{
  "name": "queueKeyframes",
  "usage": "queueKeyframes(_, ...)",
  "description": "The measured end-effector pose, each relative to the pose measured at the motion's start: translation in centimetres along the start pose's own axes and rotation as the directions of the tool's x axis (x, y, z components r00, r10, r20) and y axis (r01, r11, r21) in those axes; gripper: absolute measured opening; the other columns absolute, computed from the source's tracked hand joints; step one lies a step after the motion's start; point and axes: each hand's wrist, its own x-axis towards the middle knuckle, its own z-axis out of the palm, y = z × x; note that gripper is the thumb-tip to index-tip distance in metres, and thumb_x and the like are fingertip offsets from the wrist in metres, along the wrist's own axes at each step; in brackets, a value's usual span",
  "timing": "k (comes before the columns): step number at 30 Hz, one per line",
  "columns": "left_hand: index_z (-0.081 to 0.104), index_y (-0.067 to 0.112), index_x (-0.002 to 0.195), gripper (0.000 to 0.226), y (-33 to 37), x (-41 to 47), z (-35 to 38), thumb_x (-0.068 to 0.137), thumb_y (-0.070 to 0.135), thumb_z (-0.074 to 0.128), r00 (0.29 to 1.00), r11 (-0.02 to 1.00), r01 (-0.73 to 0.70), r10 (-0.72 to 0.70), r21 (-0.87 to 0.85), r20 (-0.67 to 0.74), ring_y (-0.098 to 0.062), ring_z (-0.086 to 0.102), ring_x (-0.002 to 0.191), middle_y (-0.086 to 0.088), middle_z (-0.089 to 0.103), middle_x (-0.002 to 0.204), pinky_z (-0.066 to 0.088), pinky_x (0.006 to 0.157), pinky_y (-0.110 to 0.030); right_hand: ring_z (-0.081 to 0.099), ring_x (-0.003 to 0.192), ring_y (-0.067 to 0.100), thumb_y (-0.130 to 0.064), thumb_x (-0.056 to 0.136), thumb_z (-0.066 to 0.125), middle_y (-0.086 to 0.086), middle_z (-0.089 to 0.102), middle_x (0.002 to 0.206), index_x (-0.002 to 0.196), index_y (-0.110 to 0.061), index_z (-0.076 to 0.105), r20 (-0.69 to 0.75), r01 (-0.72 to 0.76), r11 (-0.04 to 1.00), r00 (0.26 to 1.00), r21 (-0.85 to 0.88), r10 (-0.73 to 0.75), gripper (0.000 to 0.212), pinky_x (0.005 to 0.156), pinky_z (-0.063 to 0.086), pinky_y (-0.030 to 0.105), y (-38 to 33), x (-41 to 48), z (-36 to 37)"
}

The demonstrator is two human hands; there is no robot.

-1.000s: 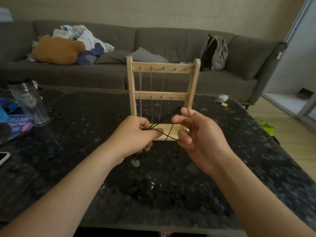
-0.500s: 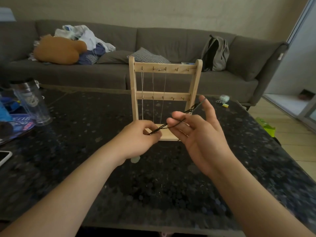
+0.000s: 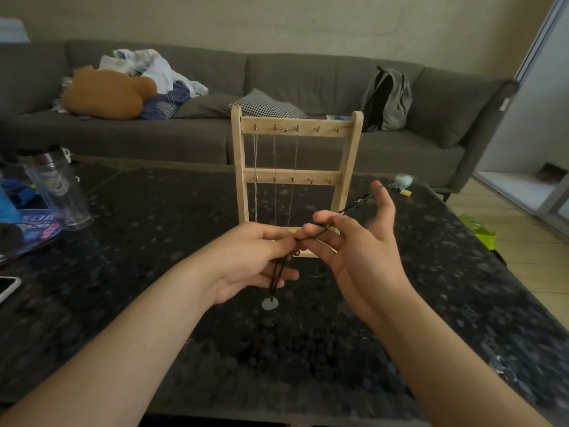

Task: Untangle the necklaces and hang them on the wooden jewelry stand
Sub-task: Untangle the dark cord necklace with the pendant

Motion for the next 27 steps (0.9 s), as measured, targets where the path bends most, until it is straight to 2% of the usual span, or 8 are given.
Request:
queueKeyframes(4,0.083,0.024,0.115,0.018,0.31,-0.25,0.22,0.103,0.017,0.071,0.999,0.997,-0.041,0.043,0.058,-0.032,-0.020,0.081,0.100,0.002,0.083,0.112,0.059,0.104,-0.051,0.072,0.075,0.028,0.004,0.109,0.045,0.010,0.070,0.088,0.155,-0.063,0.019,0.018,-0.015,0.998,1.000,-0.057,0.016,0.086,0.087,0.065,0.050,-0.06,0.07,-0.16)
queueKeyframes(10,0.085,0.026,0.112,0.018,0.68,-0.65,0.09,0.094,0.023,0.083,0.990,0.981,-0.138,0.137,0.136,0.018,-0.015,0.080,0.106,0.004,0.083,0.112,0.057,0.107,-0.050,0.059,0.061,0.018,0.005,0.107,0.044,0.007,0.066,0.081,0.154,-0.062,0.026,-0.007,-0.022,0.994,1.000,-0.108,0.022,0.084,0.070,0.060,0.039,-0.20,0.53,-0.57)
queueKeyframes(15,0.081,0.017,0.120,0.021,0.63,-0.78,0.12,0.102,0.025,0.072,0.983,0.978,-0.155,0.139,0.143,0.117,-0.022,0.079,0.111,-0.005,0.083,0.113,0.054,0.112,-0.051,0.056,0.058,0.014,0.000,0.109,0.045,0.005,0.064,0.081,0.153,-0.063,0.026,-0.003,-0.025,0.990,1.000,-0.141,0.025,0.079,0.059,0.054,0.032,-0.33,0.51,-0.63)
queueKeyframes(20,0.075,0.010,0.120,0.020,0.78,-0.80,0.53,0.109,0.020,0.062,0.976,0.966,-0.184,0.158,0.183,0.149,-0.026,0.080,0.106,-0.011,0.083,0.109,0.059,0.106,-0.050,0.053,0.057,0.013,0.000,0.109,0.045,0.003,0.063,0.077,0.151,-0.063,0.028,0.015,-0.036,0.986,0.999,-0.165,0.039,0.078,0.054,0.051,0.029,-0.54,0.43,-0.46)
queueKeyframes(22,0.076,0.011,0.117,0.019,0.65,-0.73,0.78,0.110,0.020,0.061,0.979,0.958,-0.189,0.167,0.214,0.116,-0.025,0.081,0.103,-0.010,0.083,0.107,0.061,0.103,-0.049,0.052,0.057,0.013,0.000,0.109,0.043,0.004,0.062,0.077,0.150,-0.061,0.032,0.023,-0.036,0.987,0.999,-0.154,0.040,0.075,0.053,0.050,0.030,-0.54,0.48,-0.39)
queueKeyframes(24,0.077,0.014,0.111,0.016,0.44,-0.58,0.88,0.109,0.020,0.062,0.980,0.953,-0.196,0.196,0.233,0.024,-0.020,0.081,0.099,-0.007,0.083,0.102,0.063,0.100,-0.047,0.049,0.056,0.013,0.001,0.109,0.042,0.004,0.060,0.077,0.150,-0.059,0.035,0.012,-0.041,0.990,0.999,-0.131,0.043,0.073,0.053,0.048,0.031,-0.45,0.57,-0.40)
queueKeyframes(27,0.078,0.015,0.108,0.020,0.44,-0.27,0.69,0.109,0.023,0.060,0.980,0.973,-0.151,0.170,0.175,-0.099,-0.016,0.080,0.099,-0.003,0.083,0.100,0.063,0.100,-0.045,0.045,0.057,0.013,0.001,0.108,0.042,0.003,0.059,0.076,0.149,-0.057,0.038,-0.050,-0.061,0.995,0.997,-0.083,0.057,0.071,0.050,0.044,0.028,-0.46,0.56,-0.59)
